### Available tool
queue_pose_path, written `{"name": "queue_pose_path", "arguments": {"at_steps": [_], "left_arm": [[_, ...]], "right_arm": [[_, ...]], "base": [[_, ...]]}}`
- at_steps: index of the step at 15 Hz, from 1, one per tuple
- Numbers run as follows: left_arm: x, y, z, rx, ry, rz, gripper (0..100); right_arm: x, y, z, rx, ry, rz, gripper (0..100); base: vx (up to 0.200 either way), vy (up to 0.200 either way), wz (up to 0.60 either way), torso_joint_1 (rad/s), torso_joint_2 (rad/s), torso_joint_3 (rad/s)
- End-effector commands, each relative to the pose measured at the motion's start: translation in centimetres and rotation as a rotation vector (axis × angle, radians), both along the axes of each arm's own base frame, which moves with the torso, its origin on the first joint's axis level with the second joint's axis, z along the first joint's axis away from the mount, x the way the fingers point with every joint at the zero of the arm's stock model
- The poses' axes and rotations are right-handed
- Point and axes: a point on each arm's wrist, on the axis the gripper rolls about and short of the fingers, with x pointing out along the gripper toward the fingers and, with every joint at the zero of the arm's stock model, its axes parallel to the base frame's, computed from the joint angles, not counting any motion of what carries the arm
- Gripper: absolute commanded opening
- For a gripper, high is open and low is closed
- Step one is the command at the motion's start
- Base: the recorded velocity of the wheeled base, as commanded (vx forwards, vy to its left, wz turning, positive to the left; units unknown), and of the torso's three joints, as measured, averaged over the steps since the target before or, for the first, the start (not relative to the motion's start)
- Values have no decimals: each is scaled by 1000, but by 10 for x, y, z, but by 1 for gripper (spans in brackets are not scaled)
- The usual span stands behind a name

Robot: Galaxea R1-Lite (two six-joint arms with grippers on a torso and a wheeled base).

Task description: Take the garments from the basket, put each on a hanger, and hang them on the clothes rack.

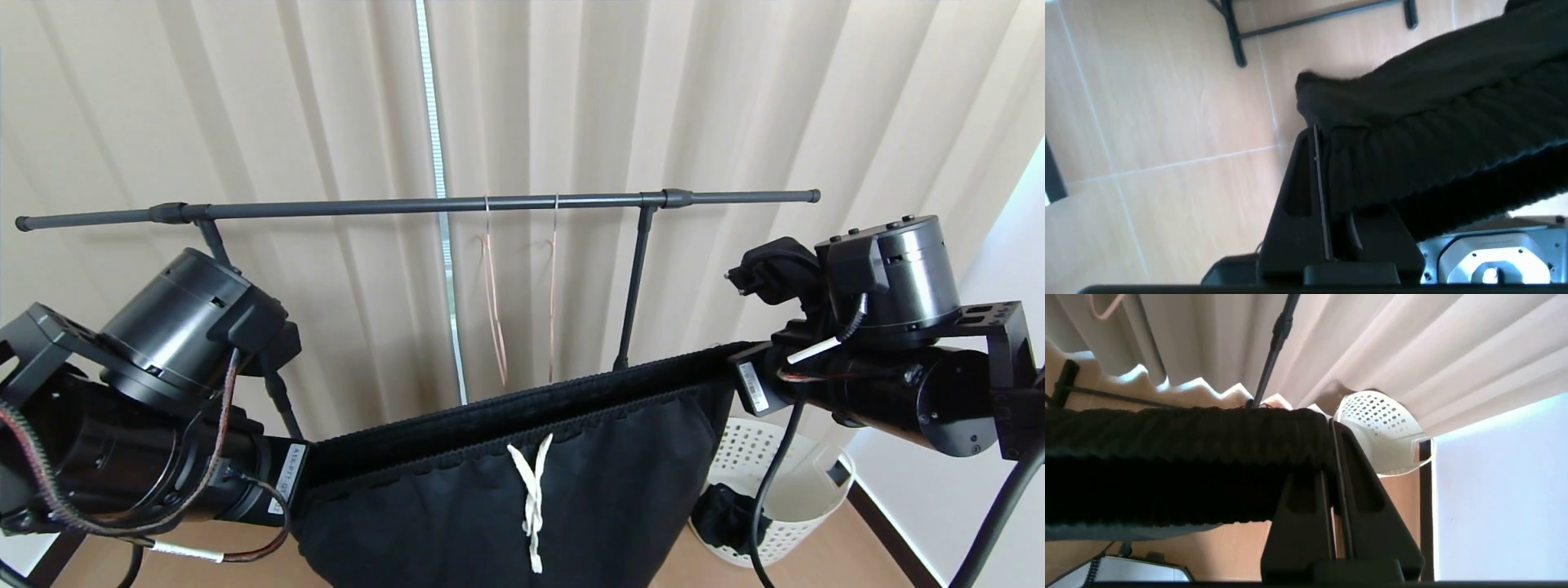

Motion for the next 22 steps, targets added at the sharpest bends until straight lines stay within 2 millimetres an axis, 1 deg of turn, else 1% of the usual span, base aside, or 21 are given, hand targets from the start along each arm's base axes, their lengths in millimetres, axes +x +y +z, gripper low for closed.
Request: {"name": "queue_pose_path", "arguments": {"at_steps": [1,3,4,5,7,9,11,13,15,16,17,18,19,20,22], "left_arm": [[2,-1,-1,-12,-19,0,0],[18,-11,-4,-36,-57,-9,0],[34,-21,-5,-50,-78,-11,0],[47,-29,-4,-58,-87,-13,0],[70,-44,1,-85,-108,-25,0],[92,-61,10,-115,-149,-44,0],[112,-75,19,-137,-198,-61,0],[128,-85,26,-157,-236,-64,0],[144,-96,31,-192,-269,-80,0],[146,-97,32,-197,-274,-83,0],[151,-100,32,-202,-281,-84,0],[157,-105,33,-211,-297,-86,0],[158,-106,34,-217,-303,-88,0],[157,-112,35,-227,-304,-105,0],[154,-115,36,-238,-301,-123,0]], "right_arm": [[-3,-1,-4,-11,12,4,0],[-15,-3,-3,-21,10,26,0],[-28,-2,-2,-31,10,66,0],[-35,-5,-6,-36,21,78,0],[-47,-11,-9,-41,42,125,0],[-59,-17,-14,-11,81,234,0],[-62,-16,-16,48,123,334,0],[-64,-14,-20,56,141,364,0],[-77,1,-23,56,163,464,0],[-80,4,-25,59,168,478,0],[-87,10,-29,61,184,514,0],[-105,29,-32,95,216,595,0],[-111,36,-33,113,229,613,0],[-123,54,-34,152,252,660,0],[-133,78,-37,200,247,713,0]], "base": [[0,0,0,0,0,0],[0,0,0,0,0,0],[0,0,0,0,0,0],[0,0,0,0,0,0],[0,0,0,0,0,0],[0,0,0,0,0,0],[0,0,0,0,0,0],[0,0,0,0,0,0],[0,0,0,0,0,0],[0,0,0,0,0,0],[0,0,0,0,0,0],[0,0,0,0,0,0],[0,0,0,0,0,0],[0,0,0,0,0,0],[0,0,0,0,0,0]]}}
